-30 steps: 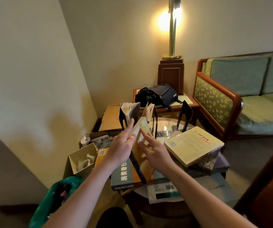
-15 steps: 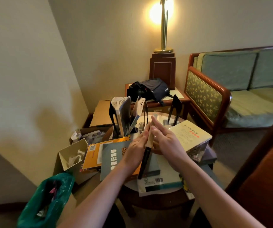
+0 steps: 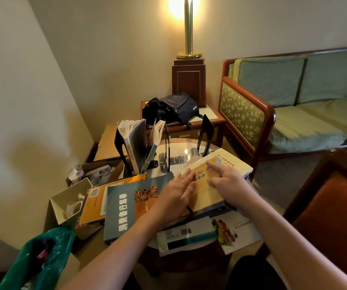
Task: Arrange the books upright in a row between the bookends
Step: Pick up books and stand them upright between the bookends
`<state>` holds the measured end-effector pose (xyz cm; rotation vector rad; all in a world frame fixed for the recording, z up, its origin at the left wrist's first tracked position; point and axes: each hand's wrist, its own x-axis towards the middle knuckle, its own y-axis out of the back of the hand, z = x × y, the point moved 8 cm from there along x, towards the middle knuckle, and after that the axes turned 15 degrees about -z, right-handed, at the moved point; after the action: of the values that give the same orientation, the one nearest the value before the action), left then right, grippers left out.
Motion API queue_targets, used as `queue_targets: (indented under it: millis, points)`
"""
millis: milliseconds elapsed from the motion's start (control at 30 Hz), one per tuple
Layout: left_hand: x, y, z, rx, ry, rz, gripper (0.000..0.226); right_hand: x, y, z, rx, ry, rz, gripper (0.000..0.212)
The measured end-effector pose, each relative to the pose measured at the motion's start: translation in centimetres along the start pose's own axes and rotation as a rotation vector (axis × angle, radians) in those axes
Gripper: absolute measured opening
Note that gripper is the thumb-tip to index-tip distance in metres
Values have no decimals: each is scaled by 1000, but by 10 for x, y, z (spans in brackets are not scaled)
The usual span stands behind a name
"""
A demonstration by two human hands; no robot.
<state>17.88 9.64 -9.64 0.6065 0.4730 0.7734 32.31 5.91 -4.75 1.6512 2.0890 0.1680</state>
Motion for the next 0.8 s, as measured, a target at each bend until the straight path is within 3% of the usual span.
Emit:
queue_targets:
  millis: [267,467,800]
  points:
    - [44,94,-19,556,47,146,53,26,18,-2,163,83,-11,52]
    - [76,129,-41,981,178,-16,62,46,26,-13,187,125,12,47]
    - [62,173,-74,1015,185,65,81,104,23,-87,22,172,58,43]
